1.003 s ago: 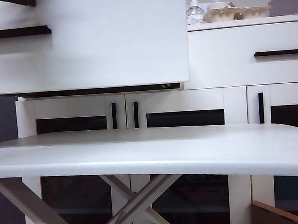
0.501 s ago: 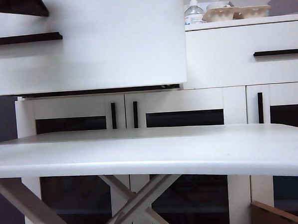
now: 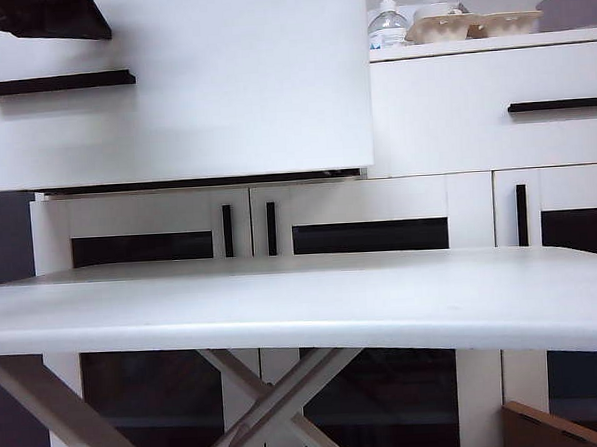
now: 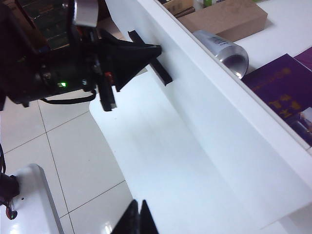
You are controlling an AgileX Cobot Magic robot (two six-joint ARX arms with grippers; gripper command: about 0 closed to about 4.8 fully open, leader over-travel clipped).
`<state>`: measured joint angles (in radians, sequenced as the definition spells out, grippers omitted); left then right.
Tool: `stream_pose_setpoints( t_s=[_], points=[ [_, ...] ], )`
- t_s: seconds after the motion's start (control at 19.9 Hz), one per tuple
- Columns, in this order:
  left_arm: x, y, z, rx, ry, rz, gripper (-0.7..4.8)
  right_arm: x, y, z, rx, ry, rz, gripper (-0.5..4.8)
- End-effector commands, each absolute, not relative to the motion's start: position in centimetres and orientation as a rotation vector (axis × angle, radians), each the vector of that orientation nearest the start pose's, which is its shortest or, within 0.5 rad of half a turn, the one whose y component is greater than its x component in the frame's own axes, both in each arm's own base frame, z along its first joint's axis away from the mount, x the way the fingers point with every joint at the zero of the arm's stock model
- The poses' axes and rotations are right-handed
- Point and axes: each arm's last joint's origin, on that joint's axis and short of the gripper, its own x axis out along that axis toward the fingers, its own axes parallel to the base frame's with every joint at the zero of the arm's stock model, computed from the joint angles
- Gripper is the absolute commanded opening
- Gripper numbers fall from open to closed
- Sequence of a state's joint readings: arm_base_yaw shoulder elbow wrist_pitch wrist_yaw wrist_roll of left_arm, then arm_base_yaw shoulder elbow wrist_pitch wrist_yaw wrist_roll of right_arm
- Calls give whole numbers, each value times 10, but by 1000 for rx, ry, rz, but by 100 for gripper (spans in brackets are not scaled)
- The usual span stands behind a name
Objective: Pick up a can of beer from the white table, open the left drawer, place the beer inside the drawer, and finally close the drawer.
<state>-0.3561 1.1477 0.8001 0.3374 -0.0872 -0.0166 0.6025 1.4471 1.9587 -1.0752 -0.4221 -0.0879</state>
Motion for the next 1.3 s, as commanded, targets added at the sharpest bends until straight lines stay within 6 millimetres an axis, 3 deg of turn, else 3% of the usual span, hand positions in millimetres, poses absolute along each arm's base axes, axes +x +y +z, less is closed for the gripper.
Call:
stream_pose_setpoints(
  t_s=[0.05, 0.55, 1.0, 1.3],
  points=[
    [253, -91, 319, -25, -43, -257, -5, 198, 151, 490, -130, 523, 1031, -5],
    [289, -99, 313, -20, -35, -220, -5, 198, 151, 490, -132, 522, 1028, -5],
    [301, -102, 310, -34, -88, -182, -5, 198, 151, 490, -131, 523, 1028, -5],
    [325, -105, 319, -41, -105, -172, -5, 198, 151, 490, -131, 523, 1028, -5]
  ],
)
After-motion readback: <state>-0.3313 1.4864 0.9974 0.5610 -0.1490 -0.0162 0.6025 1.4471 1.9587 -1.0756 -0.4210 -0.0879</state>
